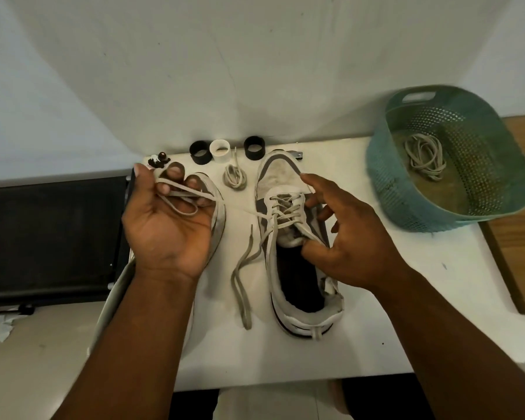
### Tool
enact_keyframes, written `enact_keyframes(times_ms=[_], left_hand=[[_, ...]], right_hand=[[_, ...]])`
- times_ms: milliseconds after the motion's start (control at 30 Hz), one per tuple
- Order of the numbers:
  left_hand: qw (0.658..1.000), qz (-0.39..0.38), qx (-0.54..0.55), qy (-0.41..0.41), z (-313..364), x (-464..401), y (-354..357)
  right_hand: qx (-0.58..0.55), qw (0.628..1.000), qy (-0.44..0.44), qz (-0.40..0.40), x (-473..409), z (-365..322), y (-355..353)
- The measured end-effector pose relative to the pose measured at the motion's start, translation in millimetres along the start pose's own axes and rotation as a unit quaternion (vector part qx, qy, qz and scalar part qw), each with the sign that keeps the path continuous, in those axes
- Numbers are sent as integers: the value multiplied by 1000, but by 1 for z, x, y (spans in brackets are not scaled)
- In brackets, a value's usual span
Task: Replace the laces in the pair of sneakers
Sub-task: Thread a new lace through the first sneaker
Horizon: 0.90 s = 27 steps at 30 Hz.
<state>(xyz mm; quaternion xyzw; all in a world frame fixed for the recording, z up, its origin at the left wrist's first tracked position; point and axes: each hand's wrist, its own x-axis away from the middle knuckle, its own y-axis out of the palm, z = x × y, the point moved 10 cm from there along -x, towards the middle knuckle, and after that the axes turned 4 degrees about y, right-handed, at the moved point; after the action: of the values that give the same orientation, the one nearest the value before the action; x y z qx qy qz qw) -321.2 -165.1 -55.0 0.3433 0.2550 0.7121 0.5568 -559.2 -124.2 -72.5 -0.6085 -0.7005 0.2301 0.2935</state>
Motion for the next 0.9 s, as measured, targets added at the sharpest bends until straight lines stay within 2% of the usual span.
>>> enact_keyframes(times_ms=[33, 67, 100, 167, 200, 267, 300, 367, 400, 433, 533, 667, 800, 900], left_hand=[[998, 10, -56, 19, 4, 0, -2], [985, 23, -163, 55, 11, 1, -5], [945, 29, -303, 116, 21, 3, -3], [807, -28, -535, 250, 31, 13, 21], [747, -51, -595, 292, 29, 17, 28], [668, -37, -664, 334, 30, 22, 28], [646, -7, -683, 340, 33, 23, 26], [632, 45, -686, 358, 43, 28, 24], [630, 52, -681, 368, 47, 31, 26], [649, 34, -667, 363, 45, 30, 28], [745, -37, -606, 277, 28, 21, 31], [808, -46, -552, 202, 16, 21, 36], [896, -20, -437, 76, -10, 25, 32], [902, -10, -431, 24, -24, 30, 30]], right_hand=[[2, 1000, 0, 1, 0, 0, 0], [3, 1000, 0, 1, 0, 0, -1], [4, 1000, -1, 1, 1, -1, -1], [9, 1000, -5, 5, 1, -3, -2], [12, 1000, -7, 5, 1, -4, -3], [17, 1000, -13, 7, 1, -6, -4], [18, 1000, -16, 6, 1, -6, -4], [14, 1000, -17, 5, 0, -7, -5], [11, 1000, -16, 8, 0, -7, -6], [9, 1000, -12, 17, 0, -7, -8], [6, 998, -5, 70, 0, -10, -17], [5, 990, -34, 137, 7, -36, -27], [25, 990, -98, 97, 11, -74, -7], [-17, 993, -104, 51, 10, -79, 11]])
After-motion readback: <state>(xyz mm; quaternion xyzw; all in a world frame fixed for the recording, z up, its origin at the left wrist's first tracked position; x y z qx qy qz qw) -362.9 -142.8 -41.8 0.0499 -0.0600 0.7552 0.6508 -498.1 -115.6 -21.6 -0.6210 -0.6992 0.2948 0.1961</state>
